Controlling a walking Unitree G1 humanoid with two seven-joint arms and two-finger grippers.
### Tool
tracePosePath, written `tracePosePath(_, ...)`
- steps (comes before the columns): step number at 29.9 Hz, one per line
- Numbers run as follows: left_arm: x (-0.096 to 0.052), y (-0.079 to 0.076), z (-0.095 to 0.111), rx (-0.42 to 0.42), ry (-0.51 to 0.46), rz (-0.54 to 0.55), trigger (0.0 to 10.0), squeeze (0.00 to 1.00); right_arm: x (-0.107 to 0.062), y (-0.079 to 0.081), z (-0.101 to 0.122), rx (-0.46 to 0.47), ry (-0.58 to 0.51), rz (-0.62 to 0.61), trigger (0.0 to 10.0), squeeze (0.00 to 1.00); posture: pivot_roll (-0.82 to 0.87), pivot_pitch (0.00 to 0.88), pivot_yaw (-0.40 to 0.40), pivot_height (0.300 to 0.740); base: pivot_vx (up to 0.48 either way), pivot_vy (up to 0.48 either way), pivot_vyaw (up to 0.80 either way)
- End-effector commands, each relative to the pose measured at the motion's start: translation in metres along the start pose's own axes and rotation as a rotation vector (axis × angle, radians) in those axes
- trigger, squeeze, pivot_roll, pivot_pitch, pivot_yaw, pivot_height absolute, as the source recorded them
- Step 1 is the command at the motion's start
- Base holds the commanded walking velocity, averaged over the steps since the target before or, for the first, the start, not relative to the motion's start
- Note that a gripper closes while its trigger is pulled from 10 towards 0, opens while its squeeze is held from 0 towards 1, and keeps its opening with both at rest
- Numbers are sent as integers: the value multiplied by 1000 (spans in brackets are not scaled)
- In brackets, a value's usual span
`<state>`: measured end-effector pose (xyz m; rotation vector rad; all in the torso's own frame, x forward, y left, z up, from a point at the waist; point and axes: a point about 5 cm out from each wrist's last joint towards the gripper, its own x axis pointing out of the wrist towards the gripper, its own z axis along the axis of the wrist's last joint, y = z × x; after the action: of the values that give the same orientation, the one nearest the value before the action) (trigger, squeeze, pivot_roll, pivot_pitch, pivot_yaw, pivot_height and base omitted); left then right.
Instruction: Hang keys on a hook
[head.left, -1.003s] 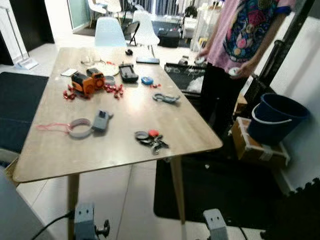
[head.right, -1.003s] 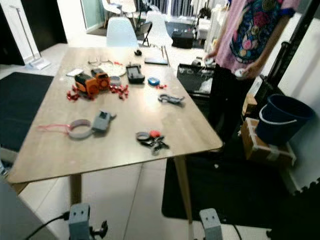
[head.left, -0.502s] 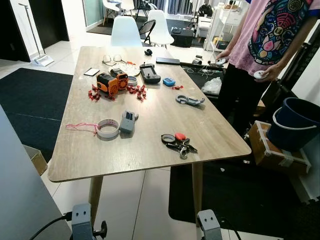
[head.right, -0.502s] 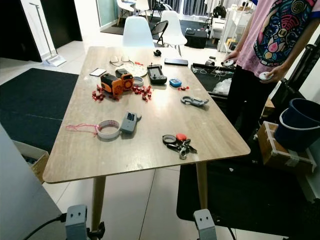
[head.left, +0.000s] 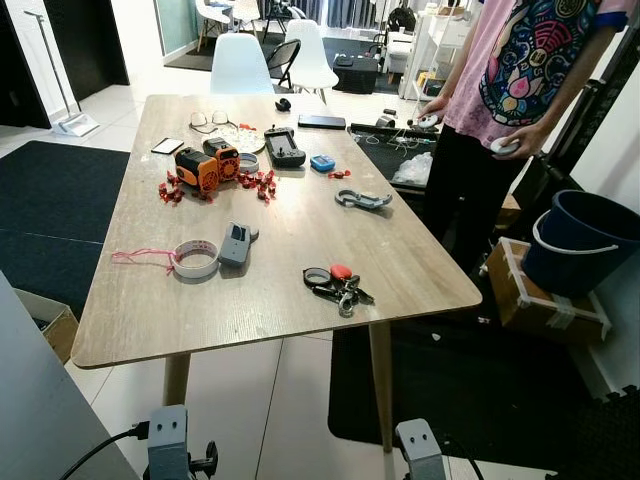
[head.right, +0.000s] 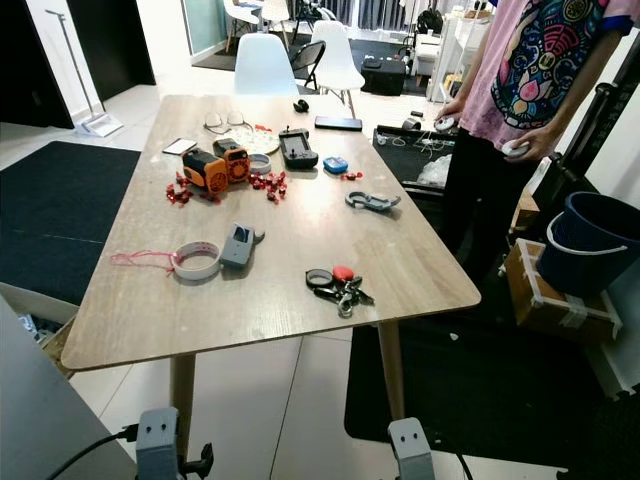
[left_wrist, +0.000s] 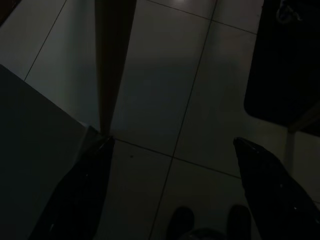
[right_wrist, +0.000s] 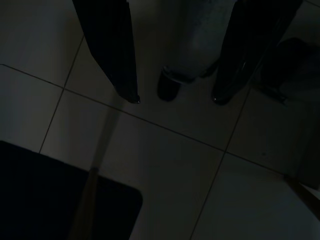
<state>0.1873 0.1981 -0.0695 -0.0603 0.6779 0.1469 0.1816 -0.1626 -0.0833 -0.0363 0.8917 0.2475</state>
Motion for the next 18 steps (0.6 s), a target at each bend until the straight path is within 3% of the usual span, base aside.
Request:
tracePosePath(1, 0, 1, 1, 19, -5, -4, 10000, 0, 0, -3, 3, -11, -12, -8, 10000, 0, 89, 0, -63, 740, 0, -480, 0)
tracePosePath(3, 0, 1, 1, 20, -4, -4, 10000, 0, 0, -3, 3, -11, -14, -8, 10000, 0, 89, 0, -63, 740, 0, -480, 0)
tracePosePath(7, 0, 2, 0, -19, -2, 12, 10000, 0, 0, -3, 4, -12, -17, -7, 10000, 0, 89, 0, -65, 740, 0, 0, 0)
tracePosePath(18, -1, 1, -2, -4, 7, -1, 10000, 0, 0, -3, 5, -13, -21, -7, 10000, 0, 90, 0, -65, 740, 0, 0, 0)
